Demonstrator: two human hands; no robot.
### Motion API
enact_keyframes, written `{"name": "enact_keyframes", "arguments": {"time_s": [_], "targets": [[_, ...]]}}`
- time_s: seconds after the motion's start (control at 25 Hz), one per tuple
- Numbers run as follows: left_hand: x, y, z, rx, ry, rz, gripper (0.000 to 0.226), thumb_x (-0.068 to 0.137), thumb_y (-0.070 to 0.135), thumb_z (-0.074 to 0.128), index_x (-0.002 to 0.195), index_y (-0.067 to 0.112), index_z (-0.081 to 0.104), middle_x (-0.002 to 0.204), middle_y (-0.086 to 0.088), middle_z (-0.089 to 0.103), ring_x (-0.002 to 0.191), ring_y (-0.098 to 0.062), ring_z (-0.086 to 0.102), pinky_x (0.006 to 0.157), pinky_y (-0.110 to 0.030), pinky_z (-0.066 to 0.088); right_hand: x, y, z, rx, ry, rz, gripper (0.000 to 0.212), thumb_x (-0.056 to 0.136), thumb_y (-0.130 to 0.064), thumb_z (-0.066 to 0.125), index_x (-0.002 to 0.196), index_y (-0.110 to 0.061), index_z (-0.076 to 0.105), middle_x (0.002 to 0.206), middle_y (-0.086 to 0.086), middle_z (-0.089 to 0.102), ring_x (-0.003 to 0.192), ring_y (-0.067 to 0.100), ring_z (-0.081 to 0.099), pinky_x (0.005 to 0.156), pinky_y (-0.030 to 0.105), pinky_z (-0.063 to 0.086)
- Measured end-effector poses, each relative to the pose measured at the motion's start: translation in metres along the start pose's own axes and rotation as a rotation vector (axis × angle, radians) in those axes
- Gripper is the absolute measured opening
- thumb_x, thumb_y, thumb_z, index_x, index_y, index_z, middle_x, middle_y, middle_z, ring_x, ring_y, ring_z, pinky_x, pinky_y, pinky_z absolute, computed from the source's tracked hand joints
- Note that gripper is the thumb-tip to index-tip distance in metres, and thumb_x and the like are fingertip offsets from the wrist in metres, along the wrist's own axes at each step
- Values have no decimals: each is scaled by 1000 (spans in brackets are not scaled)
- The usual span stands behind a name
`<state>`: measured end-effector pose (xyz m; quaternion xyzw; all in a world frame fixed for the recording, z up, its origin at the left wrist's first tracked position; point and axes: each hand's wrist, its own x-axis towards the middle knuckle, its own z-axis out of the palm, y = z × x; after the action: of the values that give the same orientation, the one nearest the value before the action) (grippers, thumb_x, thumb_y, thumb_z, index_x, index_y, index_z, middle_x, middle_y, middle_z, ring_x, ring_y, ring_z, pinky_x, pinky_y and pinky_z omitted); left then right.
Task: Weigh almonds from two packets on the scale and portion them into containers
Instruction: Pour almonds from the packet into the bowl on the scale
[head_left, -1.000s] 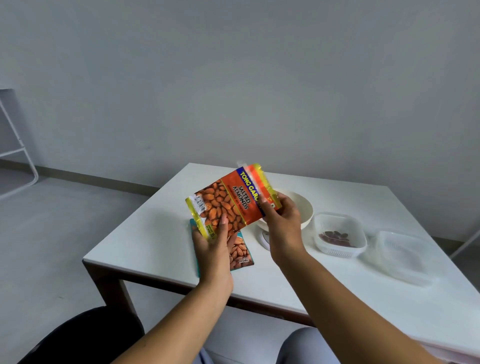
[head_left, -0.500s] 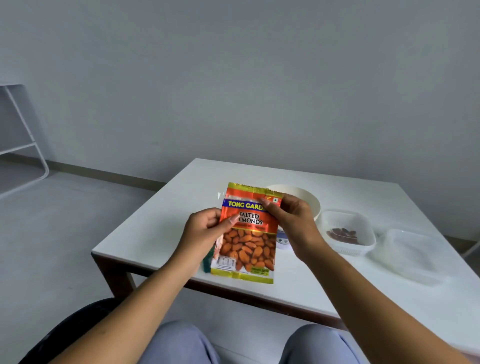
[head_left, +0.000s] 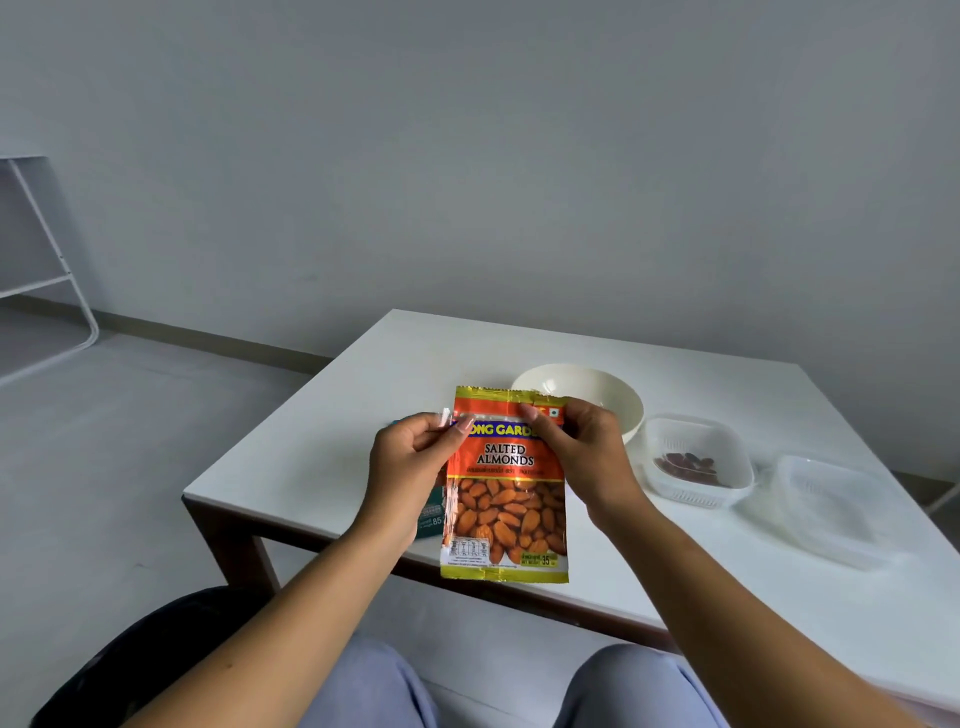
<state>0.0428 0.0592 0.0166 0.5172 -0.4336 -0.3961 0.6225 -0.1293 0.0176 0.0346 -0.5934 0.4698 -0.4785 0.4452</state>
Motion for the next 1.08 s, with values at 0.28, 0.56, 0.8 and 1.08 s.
{"name": "enact_keyframes", "arguments": {"time_s": [0.28, 0.56, 0.8, 1.08], "targets": [[0, -4, 0, 79, 113, 89, 23, 80, 24, 73, 96, 10, 63, 83, -7, 76, 77, -22, 75, 73, -42, 60, 1, 5, 4, -42, 17, -25, 22, 86, -28, 65, 97, -9, 68, 94, 9, 74, 84, 22, 72, 74, 37, 61], [3, -7, -2, 32, 85, 45, 21, 82, 26, 72, 95, 11, 66, 87, -8, 76, 82, -26, 74, 73, -40, 58, -2, 6, 2, 100, -55, 26, 14, 86, -29, 64, 93, -17, 68, 92, 2, 75, 80, 16, 73, 64, 23, 59], [1, -7, 0, 4, 65, 41, 12, 84, 25, 69, 84, 13, 68, 84, -9, 76, 78, -24, 74, 69, -35, 58, -4, 8, 2, 158, -84, 64, 21, 83, -31, 68, 97, -15, 71, 94, 5, 76, 85, 21, 74, 77, 36, 59], [-6, -14, -2, -29, 26, -15, 20, 88, 28, 64, 95, 10, 71, 90, -11, 76, 85, -26, 74, 81, -48, 58, -7, 9, 6, 109, -68, 61, 9, 80, -26, 72, 87, -23, 67, 93, 3, 75, 80, 18, 74, 74, 34, 61]]}}
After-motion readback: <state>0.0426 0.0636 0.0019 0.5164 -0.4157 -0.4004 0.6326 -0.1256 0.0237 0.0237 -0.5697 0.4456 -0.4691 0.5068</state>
